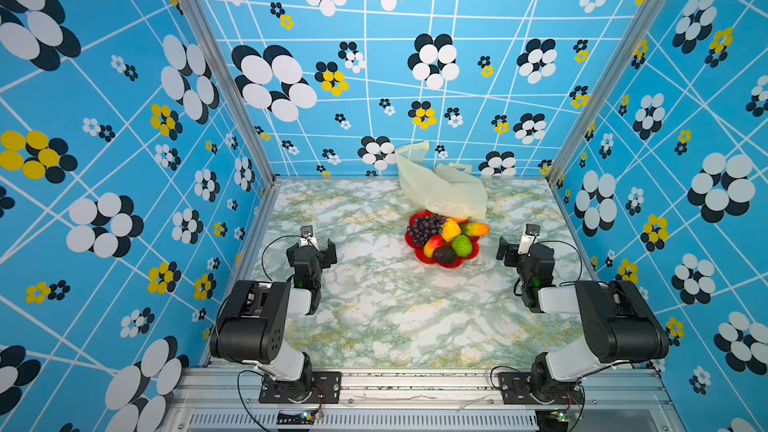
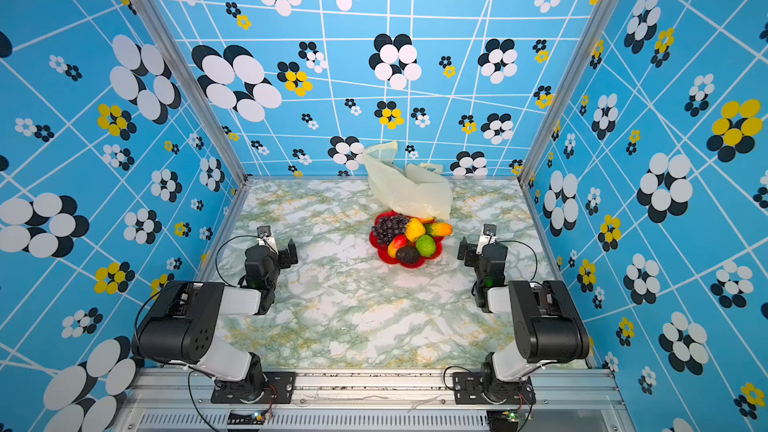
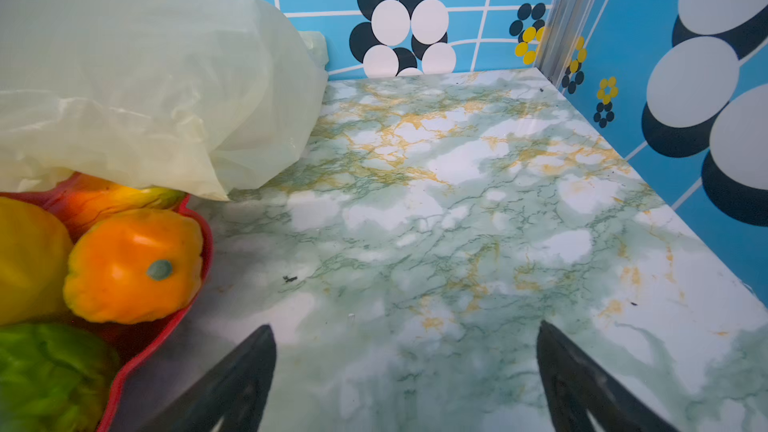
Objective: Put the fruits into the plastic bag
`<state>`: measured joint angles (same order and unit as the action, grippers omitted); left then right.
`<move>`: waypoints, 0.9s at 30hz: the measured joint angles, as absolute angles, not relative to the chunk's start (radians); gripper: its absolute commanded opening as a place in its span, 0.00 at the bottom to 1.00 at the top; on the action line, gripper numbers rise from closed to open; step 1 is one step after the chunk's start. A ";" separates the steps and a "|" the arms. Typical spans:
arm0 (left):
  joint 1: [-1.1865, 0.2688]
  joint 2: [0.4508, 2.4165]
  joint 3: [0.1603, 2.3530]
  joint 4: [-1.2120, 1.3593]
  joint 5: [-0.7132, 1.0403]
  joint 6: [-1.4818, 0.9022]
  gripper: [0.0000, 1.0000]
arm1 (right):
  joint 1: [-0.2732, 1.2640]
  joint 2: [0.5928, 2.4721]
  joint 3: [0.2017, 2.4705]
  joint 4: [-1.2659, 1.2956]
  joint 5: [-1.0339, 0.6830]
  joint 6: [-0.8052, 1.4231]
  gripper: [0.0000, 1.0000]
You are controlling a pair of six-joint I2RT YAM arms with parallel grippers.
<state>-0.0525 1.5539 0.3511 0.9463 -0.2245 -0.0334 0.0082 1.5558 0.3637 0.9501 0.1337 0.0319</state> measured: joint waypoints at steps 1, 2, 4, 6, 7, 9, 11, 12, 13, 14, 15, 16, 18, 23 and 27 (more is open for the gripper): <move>-0.052 1.554 0.351 0.946 -0.224 -0.033 0.99 | 0.008 1.556 0.364 0.950 0.127 0.031 0.99; -0.052 1.554 0.351 0.946 -0.224 -0.033 0.99 | 0.008 1.556 0.364 0.950 0.123 0.029 0.99; -0.052 1.554 0.351 0.946 -0.224 -0.033 0.99 | 0.008 1.556 0.364 0.950 0.120 0.029 0.99; -0.052 1.554 0.351 0.946 -0.224 -0.033 0.99 | 0.008 1.556 0.364 0.950 0.120 0.029 0.99; -0.052 1.554 0.351 0.946 -0.224 -0.033 0.99 | 0.008 1.556 0.364 0.950 0.120 0.029 0.99; -0.052 1.554 0.351 0.946 -0.224 -0.033 0.99 | 0.008 1.556 0.364 0.950 0.120 0.029 0.99; -0.052 1.554 0.351 0.946 -0.224 -0.033 0.99 | 0.008 1.556 0.364 0.950 0.120 0.029 0.99; -0.052 1.554 0.351 0.946 -0.224 -0.033 0.99 | 0.008 1.556 0.364 0.950 0.120 0.029 0.99; -0.052 1.554 0.351 0.946 -0.224 -0.033 0.99 | 0.008 1.556 0.364 0.950 0.120 0.029 0.99; -0.052 1.554 0.351 0.946 -0.224 -0.033 0.99 | 0.008 1.556 0.364 0.950 0.120 0.029 0.99; -0.052 1.554 0.351 0.946 -0.224 -0.033 0.99 | 0.008 1.556 0.364 0.950 0.120 0.029 0.99; -0.052 1.554 0.351 0.946 -0.224 -0.033 0.99 | 0.008 1.556 0.364 0.950 0.120 0.029 0.99; -0.052 1.554 0.351 0.946 -0.224 -0.033 0.99 | 0.008 1.556 0.364 0.950 0.120 0.029 0.99; -0.052 1.554 0.351 0.946 -0.224 -0.033 0.99 | 0.008 1.556 0.364 0.950 0.117 0.029 0.99; -0.052 1.554 0.351 0.946 -0.224 -0.033 0.99 | 0.008 1.556 0.364 0.950 0.117 0.029 0.99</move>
